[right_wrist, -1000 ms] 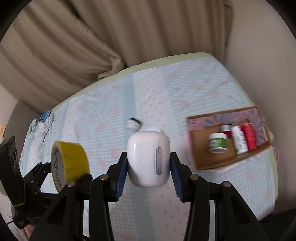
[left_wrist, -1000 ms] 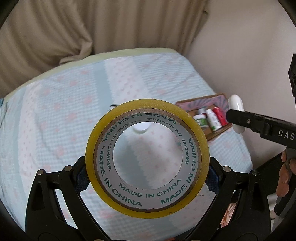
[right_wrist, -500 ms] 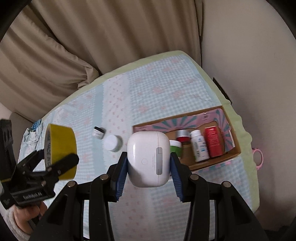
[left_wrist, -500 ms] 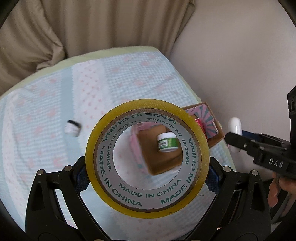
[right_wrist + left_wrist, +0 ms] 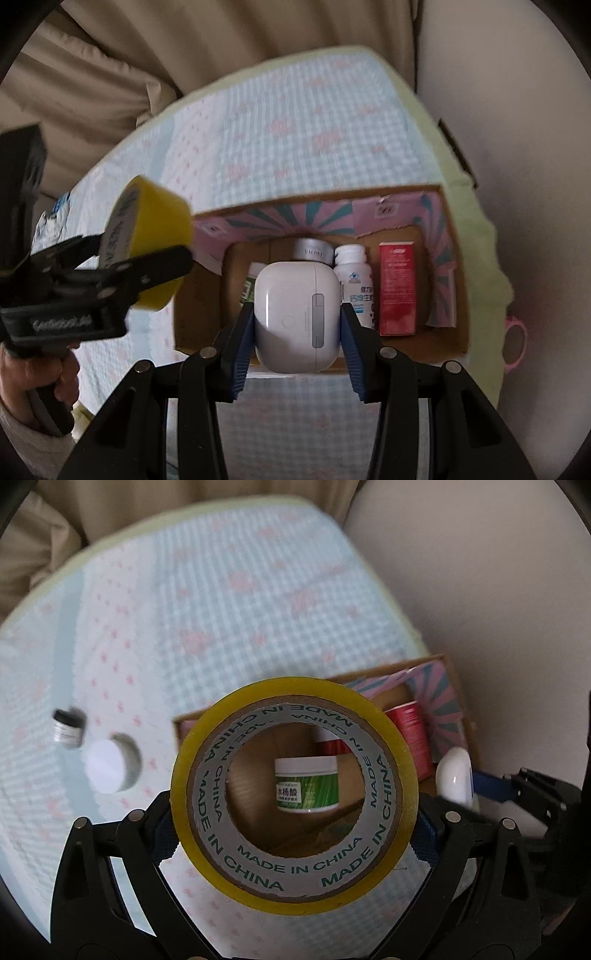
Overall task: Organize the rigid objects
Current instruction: 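Carry the tape roll and earbud case into the cardboard box and open both grippers, then lift both grippers out of the box toward the black-lidded jar and white jar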
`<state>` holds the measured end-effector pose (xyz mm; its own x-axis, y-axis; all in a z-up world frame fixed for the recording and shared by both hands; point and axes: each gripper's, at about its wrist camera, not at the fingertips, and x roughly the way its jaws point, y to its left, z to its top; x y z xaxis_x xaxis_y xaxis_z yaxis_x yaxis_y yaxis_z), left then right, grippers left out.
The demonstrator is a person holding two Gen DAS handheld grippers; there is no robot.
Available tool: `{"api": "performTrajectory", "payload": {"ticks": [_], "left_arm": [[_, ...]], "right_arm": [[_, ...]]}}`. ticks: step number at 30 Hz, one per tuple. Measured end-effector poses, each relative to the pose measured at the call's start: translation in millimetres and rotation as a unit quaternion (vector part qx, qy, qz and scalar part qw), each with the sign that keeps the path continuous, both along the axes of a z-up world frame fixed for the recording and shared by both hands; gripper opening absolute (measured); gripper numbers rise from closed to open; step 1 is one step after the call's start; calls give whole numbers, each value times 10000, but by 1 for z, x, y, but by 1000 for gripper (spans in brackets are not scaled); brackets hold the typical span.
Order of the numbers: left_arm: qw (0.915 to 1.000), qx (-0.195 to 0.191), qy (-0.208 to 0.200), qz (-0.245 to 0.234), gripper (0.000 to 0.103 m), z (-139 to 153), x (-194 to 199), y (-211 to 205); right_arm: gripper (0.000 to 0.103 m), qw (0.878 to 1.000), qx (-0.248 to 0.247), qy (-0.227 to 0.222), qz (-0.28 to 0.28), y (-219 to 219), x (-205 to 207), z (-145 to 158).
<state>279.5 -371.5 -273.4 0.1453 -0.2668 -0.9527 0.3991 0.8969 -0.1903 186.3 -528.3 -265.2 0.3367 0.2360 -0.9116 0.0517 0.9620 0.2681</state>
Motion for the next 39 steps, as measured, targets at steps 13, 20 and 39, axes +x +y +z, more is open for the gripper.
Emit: {"api": "performTrajectory", "payload": {"ticks": [13,20,39], "left_arm": [[9949,748,640,-216,96,-75,27,-17],[9941,781,669,-349,103,-73,27,-15],[9965,740,248,-291,103,-25,9,13]], "right_arm": [[41,9963,598,619,-29,0,3,-85],[87,9964,614,558,195,8,-4,-89],[103,9977,636,224,35,8,-19,-67]]}}
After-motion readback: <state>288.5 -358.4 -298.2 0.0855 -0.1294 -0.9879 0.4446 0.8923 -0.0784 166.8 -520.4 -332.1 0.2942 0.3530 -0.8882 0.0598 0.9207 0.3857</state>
